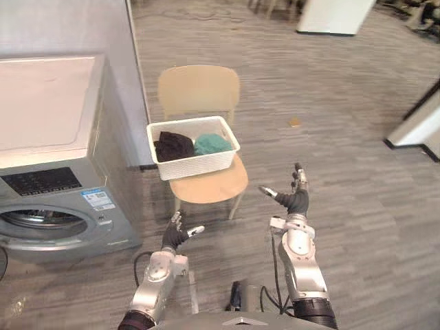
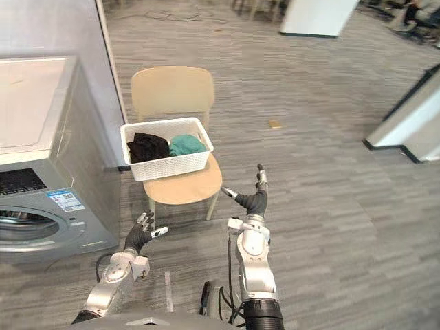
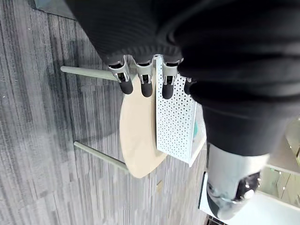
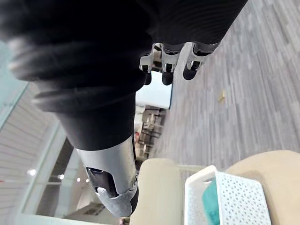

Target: Pick up the laundry basket with both hands and put the clothes into the washing machine.

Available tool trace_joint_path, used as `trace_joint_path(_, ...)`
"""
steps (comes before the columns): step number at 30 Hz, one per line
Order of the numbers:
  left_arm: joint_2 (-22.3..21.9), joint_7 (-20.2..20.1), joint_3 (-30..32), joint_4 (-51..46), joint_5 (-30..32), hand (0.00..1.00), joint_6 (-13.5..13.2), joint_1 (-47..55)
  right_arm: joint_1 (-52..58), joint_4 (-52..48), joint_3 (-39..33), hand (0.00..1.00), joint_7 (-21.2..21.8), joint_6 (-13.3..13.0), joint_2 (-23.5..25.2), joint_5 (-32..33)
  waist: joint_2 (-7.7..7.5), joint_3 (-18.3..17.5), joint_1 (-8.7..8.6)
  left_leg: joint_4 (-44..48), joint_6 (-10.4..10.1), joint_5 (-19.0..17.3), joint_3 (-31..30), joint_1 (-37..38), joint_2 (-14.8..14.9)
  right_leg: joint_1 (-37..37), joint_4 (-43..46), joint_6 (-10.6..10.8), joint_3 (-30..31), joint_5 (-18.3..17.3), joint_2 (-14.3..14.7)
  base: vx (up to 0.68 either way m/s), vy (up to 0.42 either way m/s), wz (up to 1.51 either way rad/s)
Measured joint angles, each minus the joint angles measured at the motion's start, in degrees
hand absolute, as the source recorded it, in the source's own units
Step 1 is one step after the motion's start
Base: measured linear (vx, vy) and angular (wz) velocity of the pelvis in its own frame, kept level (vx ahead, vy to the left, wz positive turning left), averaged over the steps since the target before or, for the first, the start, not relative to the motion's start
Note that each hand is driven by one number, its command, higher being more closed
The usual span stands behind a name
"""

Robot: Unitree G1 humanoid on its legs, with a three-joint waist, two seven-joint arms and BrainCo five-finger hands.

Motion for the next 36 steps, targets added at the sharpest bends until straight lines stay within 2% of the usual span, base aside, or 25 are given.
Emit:
trace_joint_path(1, -0.24, -0.1, -0.46, 0.03, 0.01, 0.0, -0.05, -0.28, -0.49, -0.12, -1.09, 0.0, -0.08, -0.01, -0.72, 0.0, 0.74, 0.12, -0.33, 0.08, -1.43, -0.75, -1.21, 0.82, 1.09, 0.0, -7.3, 0.61, 3.04, 2.64, 1.02, 0.46, -0.286, 0.89)
trace_joint_path(2, -0.47, -0.14, -0.43, 0.22, 0.01, 0.0, -0.17, -0.37, -0.7, -0.11, -2.08, 0.0, -0.25, 0.0, -1.1, 0.0, 0.96, 0.21, -0.31, 0.17, -3.06, -1.61, -2.26, 2.2, 1.72, 0.25, -16.15, 1.37, 6.18, 7.66, 1.1, 0.4, -0.263, 0.7)
trace_joint_path(3, -0.46, -0.13, -0.31, 0.36, 0.04, 0.0, -0.17, -0.35, -0.67, -0.11, -2.14, 0.0, -0.29, 0.01, -1.36, -0.01, 0.87, 0.15, -0.31, 0.34, -4.23, -2.26, -2.68, 3.08, 2.08, 0.79, -20.1, 1.57, 7.65, 10.6, 0.85, 0.43, -0.34, 0.72)
trace_joint_path(4, -0.35, -0.1, -0.09, 0.76, 0.05, 0.0, -0.17, -0.16, -0.5, -0.08, -2.13, 0.0, -0.3, 0.24, -1.65, -0.01, 0.79, 0.08, -0.32, 0.51, -6.65, -3.71, -3.55, 4.87, 3.21, 2.78, -23.89, 2.78, 9.18, 20.03, 0.46, 0.44, -0.397, 0.67)
trace_joint_path(5, -1.19, -0.06, -0.05, 2.24, 0.06, 0.0, -0.06, -0.37, -0.63, -0.09, -2.01, 0.0, -0.29, 0.6, -2.95, -0.02, 3.05, -0.41, -0.12, 0.46, -7.53, -3.27, -5.05, 5.8, 5.49, 3.76, -21.67, 2.75, 7.18, 21.25, 2.03, 0.42, -0.391, 0.72)
trace_joint_path(6, -1.55, -0.14, -0.09, 2.18, 0.07, 0.0, -0.09, -0.42, -0.67, -0.47, -2.26, 0.0, -0.25, 0.74, -3.12, -0.06, 3.69, -0.62, -0.19, 0.4, -8.62, -2.13, -5.57, 5.71, 6.29, 3.65, -20.14, 2.66, 6.06, 20.35, 2.33, 0.37, -0.362, 0.73)
trace_joint_path(7, -2.71, -0.36, 0.04, 2.05, 0.07, 0.0, -0.27, -0.76, -0.74, -1.11, -2.91, 0.0, -0.1, 0.9, -4.18, -0.8, 3.85, -0.71, 0.08, 0.42, -9.35, 0.53, -6.55, 5.76, 7.06, 3.25, -16.36, 1.68, 4.34, 17.29, 2.23, 0.33, -0.358, 0.74)
trace_joint_path(9, -4.51, -0.44, 1.29, 2.03, 0.07, 0.0, -0.77, -0.62, -0.68, -3.98, -2.93, 0.0, 0.1, 0.93, -5.13, -2.14, 4.14, -0.78, -0.07, 4.25, -10.68, 3.02, -8.07, 4.77, 9.38, 4.34, -12.04, 0.01, 0.25, 12.5, 2.45, 0.33, -0.383, 0.85)
trace_joint_path(10, -4.65, -0.48, 1.78, 2.05, 0.09, 0.0, -0.78, -0.48, -0.64, -4.86, -2.94, 0.0, 0.22, 0.89, -5.05, -2.13, 4.21, -0.83, -0.26, 7.0, -10.31, 3.87, -8.6, 3.39, 9.99, 5.21, -11.68, -0.49, -1.31, 11.53, 2.63, 0.25, -0.302, 0.98)
trace_joint_path(11, -4.88, -0.76, 2.73, 2.01, 0.09, 0.0, -0.81, -0.19, -0.52, -5.92, -2.85, 0.0, 0.37, 0.73, -4.91, -2.13, 4.14, -0.78, -0.48, 15.28, -8.91, 7.33, -9.04, -0.82, 11.19, 7.44, -11.83, -1.7, -4.1, 10.18, 3.17, 0.19, -0.287, 0.92)
trace_joint_path(12, -4.9, -0.86, 3.77, 2.03, 0.08, 0.0, -0.81, 0.71, -0.32, -6.6, -2.74, 0.0, 0.66, 0.4, -5.07, -2.12, 4.2, -0.73, -0.19, 23.3, -6.22, 13.12, -8.2, -4.87, 12.91, 10.34, -13.27, -2.69, -6.51, 9.53, 3.9, 0.16, -0.279, 0.81)
trace_joint_path(13, -4.74, -0.91, 4.35, 2.06, 0.02, 0.0, -0.8, 1.35, -0.18, -6.63, -2.66, 0.0, 1.01, -0.11, -4.93, -2.11, 4.14, -0.66, 0.17, 25.55, -5.52, 16.43, -7.11, -5.95, 13.96, 11.92, -14.32, -3.11, -7.15, 9.33, 4.39, 0.15, -0.257, 0.55)
trace_joint_path(14, -3.88, -0.92, 4.72, 2.06, 0.02, 0.0, -0.79, 2.61, 0.09, -6.63, -2.73, 0.0, 1.5, -0.53, -4.9, -2.1, 3.77, -0.76, 0.95, 27.13, -4.89, 21.97, -4.7, -6.95, 15.81, 14.82, -16.56, -3.82, -8.26, 9.09, 4.7, 0.17, -0.227, 0.56)
trace_joint_path(15, -3.34, -1.19, 4.71, 2.05, 0.03, 0.0, -0.79, 3.46, 0.02, -6.61, -3.0, 0.0, 1.6, -1.27, -5.16, -2.11, 3.07, -0.75, 1.05, 27.92, -4.81, 22.79, -3.46, -8.44, 16.97, 16.35, -18.52, -4.81, -9.47, 8.52, 4.29, 0.18, -0.206, 0.61)
trace_joint_path(16, -3.25, -1.22, 4.73, 2.03, 0.05, 0.0, -0.79, 3.66, -0.09, -6.59, -3.32, 0.0, 1.61, -1.43, -5.21, -2.12, 3.2, -0.85, 0.99, 28.44, -4.71, 21.06, -2.5, -9.53, 17.3, 16.66, -19.03, -5.07, -9.85, 8.43, 4.02, 0.16, -0.152, 0.68)
trace_joint_path(18, -3.78, -1.32, 4.79, 2.03, 0.05, 0.0, -0.78, 3.86, -0.7, -4.58, -4.41, 0.0, 1.82, -1.44, -6.74, -2.17, 3.65, -0.98, 0.8, 24.32, -6.11, 13.5, 1.75, -12.75, 17.26, 17.41, -20.8, -5.2, -11.91, 8.54, 2.31, 0.14, -0.059, 0.54)
trace_joint_path(20, -3.9, -1.63, 4.74, 2.04, 0.06, 0.0, -0.77, 3.83, -1.99, -1.04, -5.0, 0.0, 2.74, -1.2, -7.33, -2.38, 3.61, -0.96, 0.63, 15.81, -6.9, 11.31, 3.66, -12.7, 16.91, 17.7, -21.06, -4.85, -12.7, 8.31, 1.14, 0.07, 0.033, 0.31)
trace_joint_path(21, -3.87, -2.21, 4.35, 2.02, 0.06, 0.0, -0.78, 3.87, -2.52, 1.24, -5.22, 0.0, 2.95, -1.08, -7.89, -3.22, 3.6, -0.96, 0.44, 7.17, -7.53, 11.24, 3.93, -12.37, 15.7, 18.02, -21.29, -4.32, -12.99, 8.03, 0.21, 0.07, 0.121, 0.3)
trace_joint_path(22, -4.03, -2.63, 4.18, 1.98, 0.07, 0.0, -0.78, 4.41, -2.91, 3.3, -5.42, 0.0, 3.04, -1.06, -9.18, -4.21, 4.1, -1.24, 0.35, -2.63, -7.79, 13.83, 4.53, -11.53, 14.35, 18.08, -21.09, -2.97, -13.23, 7.82, -0.48, 0.1, 0.199, 0.16)
trace_joint_path(23, -3.99, -2.93, 4.06, 2.03, 0.09, 0.0, -0.78, 5.03, -3.46, 5.2, -5.27, 0.0, 3.85, -0.98, -10.2, -4.62, 4.96, -1.54, 0.45, -4.7, -12.47, 16.3, 4.41, -11.2, 14.04, 18.0, -20.76, -1.27, -12.5, 7.31, -0.55, 0.1, 0.21, -0.03)
trace_joint_path(25, -2.23, -3.41, 3.71, 2.01, 0.1, 0.0, -0.78, 5.7, -4.99, 8.33, -5.53, 0.0, 5.41, 0.02, -10.97, -6.2, 3.58, -1.08, 0.4, -4.38, -11.26, 15.46, 5.03, -11.65, 11.15, 17.83, -21.17, 0.77, -10.45, 7.54, -2.41, 0.12, 0.207, 0.04)
trace_joint_path(28, 0.57, -4.23, 3.1, 1.63, 0.18, 0.0, -0.78, 5.66, -12.82, 16.46, -5.54, 0.0, 7.24, 0.69, -14.66, -7.1, 2.78, 0.11, 0.18, -3.16, -10.01, 15.03, 5.54, -14.51, 8.36, 15.95, -22.2, 2.34, -8.59, 9.71, -4.58, 0.07, 0.168, 0.06)
trace_joint_path(29, 0.97, -4.6, 2.78, 1.25, 0.19, 0.0, -0.82, 5.62, -15.49, 18.88, -5.44, 0.0, 7.46, 1.0, -15.78, -7.61, 2.88, 0.87, 0.15, -2.85, -9.82, 15.04, 5.75, -14.72, 8.04, 15.94, -22.7, 2.61, -8.35, 10.09, -4.86, 0.05, 0.183, -0.03)
trace_joint_path(33, 1.85, -5.17, 1.55, -3.37, -0.8, 0.0, -2.31, 2.69, -45.1, 41.22, -0.04, 0.0, 7.43, 1.47, -26.66, -7.0, 4.86, 8.78, 1.29, 0.08, -8.37, 15.39, 6.67, -21.88, 7.42, 9.07, -22.77, 3.11, -6.05, 13.12, -5.24, -0.13, 0.135, -0.11)
trace_joint_path(36, 1.77, -4.72, 1.32, -4.28, -2.37, 0.0, -2.57, -0.32, -60.96, 52.66, 2.85, 0.0, 7.46, 1.43, -32.5, -4.32, 5.73, 14.87, 3.0, 0.06, -7.95, 17.13, 6.66, -25.11, 7.33, 6.3, -23.94, 3.41, -6.06, 15.48, -5.2, -0.14, 0.044, 0.01)
